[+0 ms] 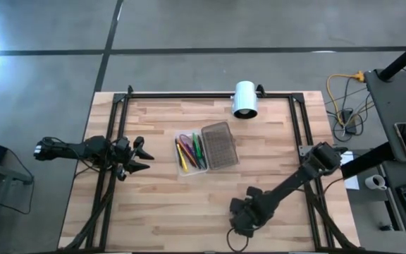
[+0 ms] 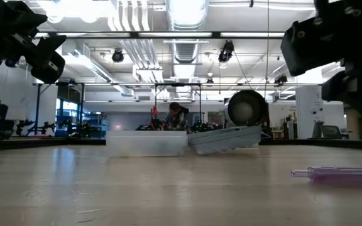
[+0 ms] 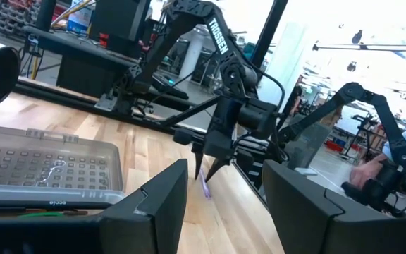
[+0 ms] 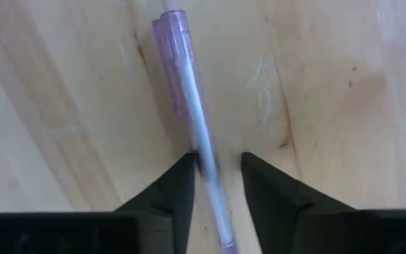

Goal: Pick & place school supplies into a supply box
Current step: Put the purple pen into the black supply box, then close the black supply box

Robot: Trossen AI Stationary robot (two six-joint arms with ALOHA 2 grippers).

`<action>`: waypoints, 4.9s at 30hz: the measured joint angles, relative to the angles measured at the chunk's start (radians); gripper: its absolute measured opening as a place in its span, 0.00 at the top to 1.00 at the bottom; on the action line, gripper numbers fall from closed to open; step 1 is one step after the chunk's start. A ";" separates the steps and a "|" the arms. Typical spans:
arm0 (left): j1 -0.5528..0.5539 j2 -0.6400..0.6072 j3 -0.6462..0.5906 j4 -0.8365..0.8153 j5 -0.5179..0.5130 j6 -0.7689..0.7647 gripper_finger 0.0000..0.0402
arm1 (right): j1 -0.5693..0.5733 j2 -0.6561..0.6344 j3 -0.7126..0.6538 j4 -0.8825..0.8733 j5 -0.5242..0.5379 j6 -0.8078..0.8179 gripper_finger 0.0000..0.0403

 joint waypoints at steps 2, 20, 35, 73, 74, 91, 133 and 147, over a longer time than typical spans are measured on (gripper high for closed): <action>0.000 0.000 0.000 0.000 0.000 0.000 0.58 | -0.013 0.001 0.001 -0.005 0.000 0.005 0.80; 0.000 0.000 0.000 0.000 -0.001 0.000 0.58 | -0.211 -0.110 0.035 0.242 0.290 0.359 0.96; 0.000 0.000 0.000 0.000 0.000 0.000 0.58 | -0.556 0.017 0.213 0.488 0.219 0.080 0.97; 0.000 0.165 0.002 0.043 -0.055 0.152 0.58 | -0.470 0.161 0.760 -0.476 0.317 -0.141 0.55; 0.001 0.171 0.006 0.041 -0.056 0.134 0.58 | -0.463 0.160 0.757 -0.519 0.323 -0.104 0.55; 0.001 0.190 0.203 0.112 -0.057 -0.270 0.58 | -0.245 -0.164 0.297 -0.712 0.287 0.775 0.55; 0.030 1.081 0.392 -0.353 -0.192 -0.341 0.76 | -0.593 -0.483 -0.625 0.389 0.337 0.913 0.66; 0.056 1.248 0.402 -0.191 -0.192 -0.341 0.76 | -0.676 -0.389 -0.589 0.657 0.223 0.636 0.71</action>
